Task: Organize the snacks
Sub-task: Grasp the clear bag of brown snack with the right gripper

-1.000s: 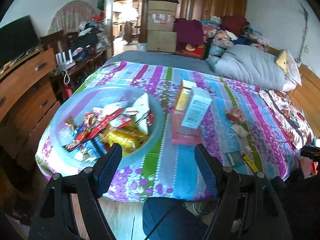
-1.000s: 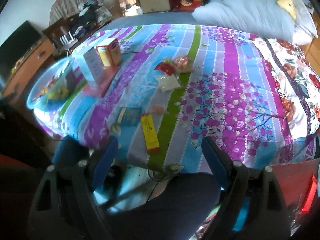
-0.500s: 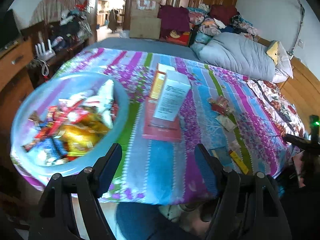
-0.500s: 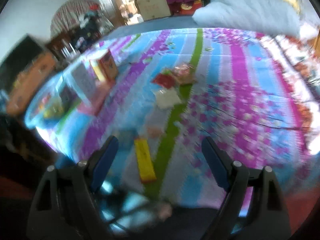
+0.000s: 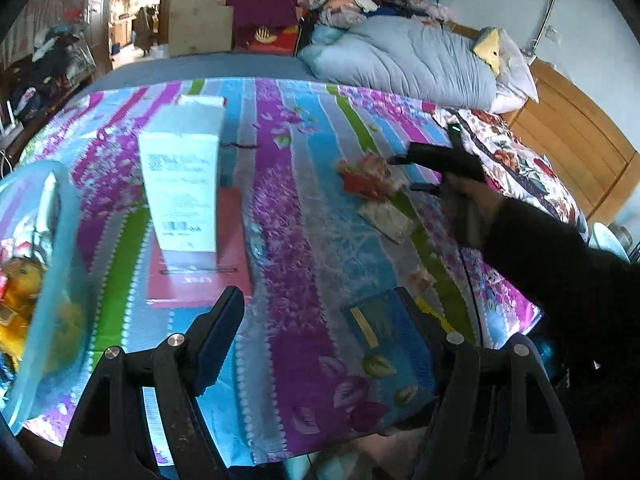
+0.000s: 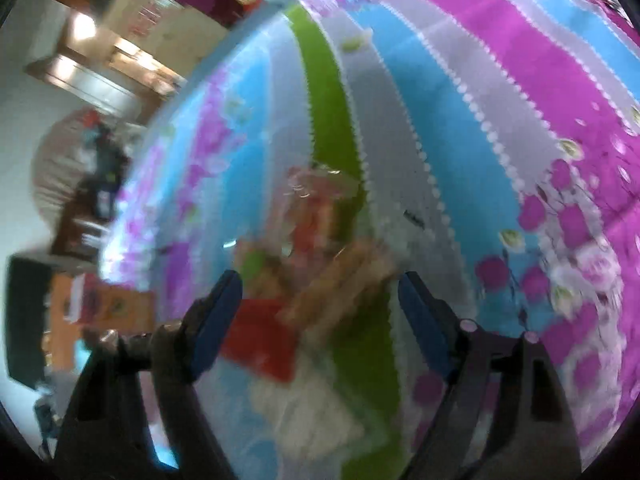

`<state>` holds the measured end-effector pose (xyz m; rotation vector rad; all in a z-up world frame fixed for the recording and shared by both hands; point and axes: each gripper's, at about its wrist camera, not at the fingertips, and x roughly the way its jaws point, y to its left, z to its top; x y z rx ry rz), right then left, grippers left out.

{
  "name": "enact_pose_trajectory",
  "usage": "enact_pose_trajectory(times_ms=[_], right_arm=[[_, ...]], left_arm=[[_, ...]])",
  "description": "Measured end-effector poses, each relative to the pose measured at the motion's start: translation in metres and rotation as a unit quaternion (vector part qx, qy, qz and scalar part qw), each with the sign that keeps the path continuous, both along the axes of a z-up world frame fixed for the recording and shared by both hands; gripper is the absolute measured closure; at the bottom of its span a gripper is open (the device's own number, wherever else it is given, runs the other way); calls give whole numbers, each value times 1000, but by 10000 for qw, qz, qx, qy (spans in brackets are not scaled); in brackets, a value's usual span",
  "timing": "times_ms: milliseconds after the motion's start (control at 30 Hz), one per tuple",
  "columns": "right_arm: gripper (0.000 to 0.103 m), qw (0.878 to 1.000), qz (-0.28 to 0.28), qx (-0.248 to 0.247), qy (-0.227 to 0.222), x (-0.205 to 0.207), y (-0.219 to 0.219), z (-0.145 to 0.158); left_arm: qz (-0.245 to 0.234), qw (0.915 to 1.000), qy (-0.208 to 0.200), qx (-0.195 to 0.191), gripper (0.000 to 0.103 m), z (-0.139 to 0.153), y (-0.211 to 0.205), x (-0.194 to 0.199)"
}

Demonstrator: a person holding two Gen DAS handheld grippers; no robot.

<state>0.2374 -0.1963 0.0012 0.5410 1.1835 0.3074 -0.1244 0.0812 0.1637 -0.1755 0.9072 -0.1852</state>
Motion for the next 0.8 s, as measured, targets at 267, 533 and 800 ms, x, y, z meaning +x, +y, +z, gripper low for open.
enact_pose_trajectory(times_ms=[267, 533, 800], right_arm=[[54, 9860, 855, -1344, -493, -9, 37, 1], [58, 9799, 1898, -544, -276, -96, 37, 5], [60, 9740, 2114, 458, -679, -161, 29, 36]], left_arm=[[-26, 9999, 121, -66, 27, -13, -3, 16], [47, 9995, 171, -262, 27, -14, 0, 16], [-301, 9991, 184, -233, 27, -15, -28, 32]])
